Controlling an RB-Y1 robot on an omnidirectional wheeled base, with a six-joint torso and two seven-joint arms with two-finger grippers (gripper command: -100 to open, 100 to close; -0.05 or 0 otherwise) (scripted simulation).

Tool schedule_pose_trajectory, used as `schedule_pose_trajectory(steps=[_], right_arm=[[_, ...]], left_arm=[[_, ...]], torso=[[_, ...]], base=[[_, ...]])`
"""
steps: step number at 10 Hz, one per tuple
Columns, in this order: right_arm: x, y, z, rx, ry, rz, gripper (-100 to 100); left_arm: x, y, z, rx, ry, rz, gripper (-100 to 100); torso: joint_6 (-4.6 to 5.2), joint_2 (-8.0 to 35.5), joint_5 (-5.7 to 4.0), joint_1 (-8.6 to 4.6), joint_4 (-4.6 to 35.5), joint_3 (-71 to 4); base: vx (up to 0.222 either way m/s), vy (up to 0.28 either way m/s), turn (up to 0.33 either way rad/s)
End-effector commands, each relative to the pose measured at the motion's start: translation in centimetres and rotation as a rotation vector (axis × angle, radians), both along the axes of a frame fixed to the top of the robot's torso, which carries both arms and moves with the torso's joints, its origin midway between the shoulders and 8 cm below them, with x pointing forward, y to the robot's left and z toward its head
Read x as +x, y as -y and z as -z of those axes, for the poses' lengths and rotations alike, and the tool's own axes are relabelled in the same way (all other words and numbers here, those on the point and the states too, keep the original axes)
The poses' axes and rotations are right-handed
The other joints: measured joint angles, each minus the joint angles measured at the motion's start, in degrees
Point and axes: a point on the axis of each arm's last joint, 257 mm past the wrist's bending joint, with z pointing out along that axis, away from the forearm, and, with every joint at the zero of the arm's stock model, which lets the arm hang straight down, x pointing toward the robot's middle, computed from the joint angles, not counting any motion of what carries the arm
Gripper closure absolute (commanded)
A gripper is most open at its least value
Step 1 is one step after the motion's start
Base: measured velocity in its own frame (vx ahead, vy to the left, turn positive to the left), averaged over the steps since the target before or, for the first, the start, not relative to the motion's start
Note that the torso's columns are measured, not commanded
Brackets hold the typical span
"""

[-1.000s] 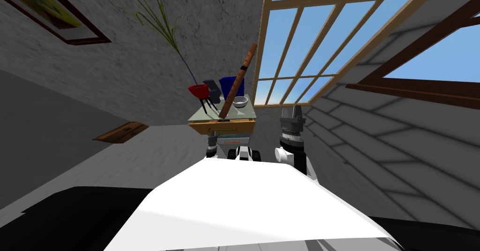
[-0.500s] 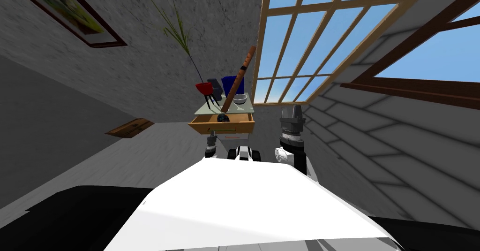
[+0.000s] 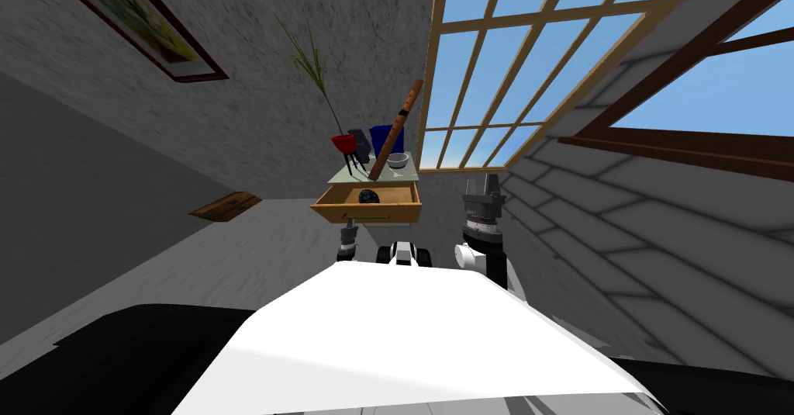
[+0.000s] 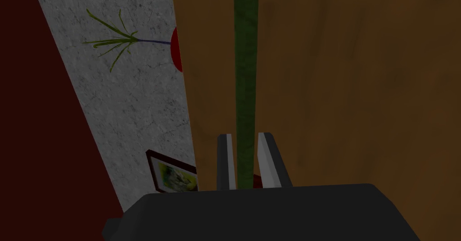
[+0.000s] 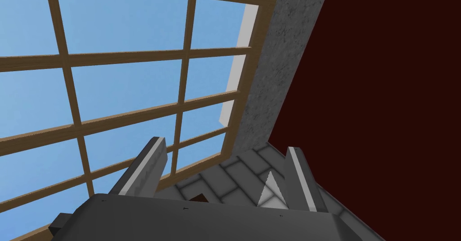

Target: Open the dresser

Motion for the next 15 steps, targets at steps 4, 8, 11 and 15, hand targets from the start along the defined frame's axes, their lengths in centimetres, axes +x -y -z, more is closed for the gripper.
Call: schedule_pose_trajectory(steps=[4,8,11,15], right_arm=[[0.0,0.0,0.0,0.000,0.000,0.000,0],[0.0,0.0,0.0,0.000,0.000,0.000,0],[0.0,0.0,0.0,0.000,0.000,0.000,0],[0.0,0.0,0.0,0.000,0.000,0.000,0]], left_arm=[[1.7,-2.0,-2.0,-0.003,0.002,0.007,-100],[3.6,-3.9,-4.1,-0.008,0.003,0.011,-100],[4.2,-4.4,-4.6,-0.012,-0.008,0.012,-100],[4.2,-4.5,-4.1,-0.016,-0.025,0.007,0]], torso=[[0.13,-1.0,0.38,0.31,-0.5,-0.5],[0.10,-0.4,0.32,0.21,-0.3,-0.1],[0.03,-0.2,0.08,0.05,-0.1,-0.1],[0.10,-0.4,0.25,0.14,-0.3,-0.2]], base=[[-0.045,-0.042,0.006],[-0.035,-0.044,0.007],[-0.041,-0.038,0.002],[0.000,0.000,0.000]])
